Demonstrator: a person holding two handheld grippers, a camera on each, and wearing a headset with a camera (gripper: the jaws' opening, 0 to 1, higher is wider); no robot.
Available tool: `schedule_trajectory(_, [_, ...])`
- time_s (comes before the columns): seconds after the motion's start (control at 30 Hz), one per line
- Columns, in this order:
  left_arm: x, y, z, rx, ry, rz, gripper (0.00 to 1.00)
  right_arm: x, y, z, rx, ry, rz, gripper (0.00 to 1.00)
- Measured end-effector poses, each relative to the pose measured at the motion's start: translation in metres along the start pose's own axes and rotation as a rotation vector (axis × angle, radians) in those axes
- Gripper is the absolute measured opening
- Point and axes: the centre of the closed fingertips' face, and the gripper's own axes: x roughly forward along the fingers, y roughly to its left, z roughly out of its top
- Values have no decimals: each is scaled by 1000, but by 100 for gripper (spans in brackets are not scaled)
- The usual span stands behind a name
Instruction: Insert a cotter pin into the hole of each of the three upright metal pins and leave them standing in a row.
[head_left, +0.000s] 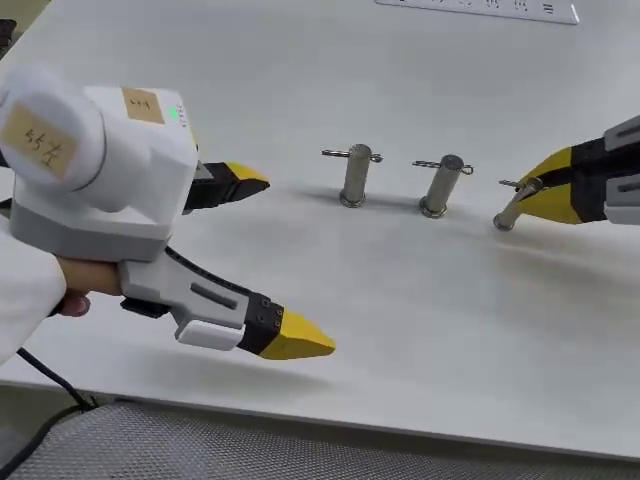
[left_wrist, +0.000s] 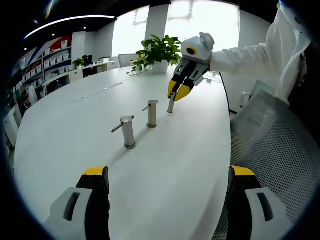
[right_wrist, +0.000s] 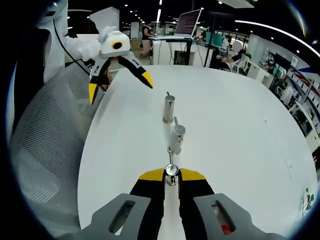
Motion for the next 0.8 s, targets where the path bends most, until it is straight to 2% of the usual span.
schedule_trajectory(0.2, [-3,1,-2,-11,7,12,99,6,-11,-3,-20,-4,9,4])
schedule_trajectory(0.8, [-3,1,-2,-45,13,37,99,14,-17,-7,-7,-21,41,4])
